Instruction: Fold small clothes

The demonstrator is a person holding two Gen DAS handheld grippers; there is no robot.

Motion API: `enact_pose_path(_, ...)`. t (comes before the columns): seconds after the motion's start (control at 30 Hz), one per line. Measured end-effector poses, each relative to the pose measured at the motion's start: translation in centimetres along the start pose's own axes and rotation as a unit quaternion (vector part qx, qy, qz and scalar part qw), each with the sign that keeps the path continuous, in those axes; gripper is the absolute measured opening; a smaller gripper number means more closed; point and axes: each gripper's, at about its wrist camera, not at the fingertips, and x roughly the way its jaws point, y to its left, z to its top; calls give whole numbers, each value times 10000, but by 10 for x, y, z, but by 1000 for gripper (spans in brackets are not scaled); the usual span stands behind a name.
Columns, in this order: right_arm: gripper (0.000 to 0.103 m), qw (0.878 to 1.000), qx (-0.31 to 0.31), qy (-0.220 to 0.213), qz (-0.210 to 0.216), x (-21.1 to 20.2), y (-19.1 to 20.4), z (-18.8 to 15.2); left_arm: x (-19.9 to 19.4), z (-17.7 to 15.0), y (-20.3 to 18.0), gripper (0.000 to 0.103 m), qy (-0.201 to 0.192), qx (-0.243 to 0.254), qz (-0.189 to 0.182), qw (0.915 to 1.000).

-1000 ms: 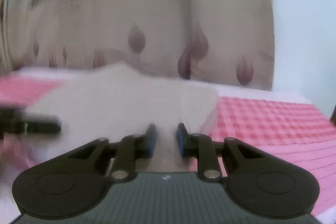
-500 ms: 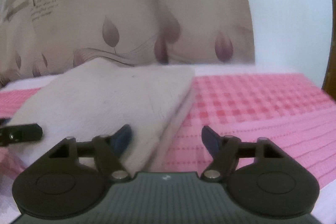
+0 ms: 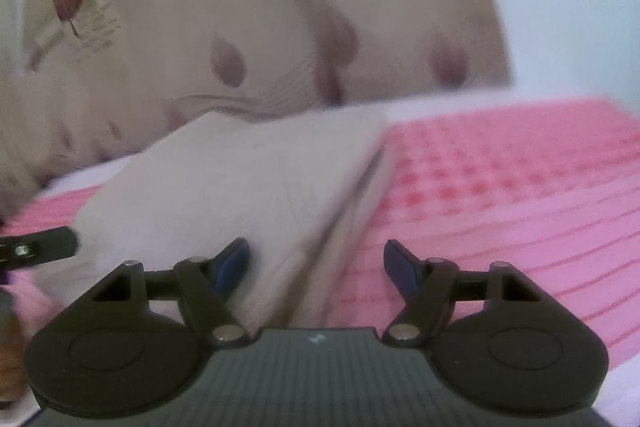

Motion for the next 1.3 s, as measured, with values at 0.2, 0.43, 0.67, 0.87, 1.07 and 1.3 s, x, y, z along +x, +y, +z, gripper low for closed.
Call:
enact_pose_path(0.2,76,9898,577,734,1072,19,-30,21,37,33,41,92,736,-660,-753,9923)
enact_pose_path(0.43,79,9756,822,957,1799,52,-42,39,80,49,43,83,1317,-489,-1235,9823)
enact_pose_path(0.67,75,9728,838,899,1965,65,-41,44,94,55,49,67,1339,-668,-1280,9804)
enact_pose_path(0.87,52,9801,611,810,1704,73,-22,46,92,52,45,57,1134,-733,-913,9866)
enact_pose_path(1.07,46,9846,628,454,1569,60,-7,41,75,46,28,53,850,-564,-490,9936)
enact_pose_path(1.3,45,9830,687,288,1678,44,18,45,48,51,5,53,619,-75,-171,9979)
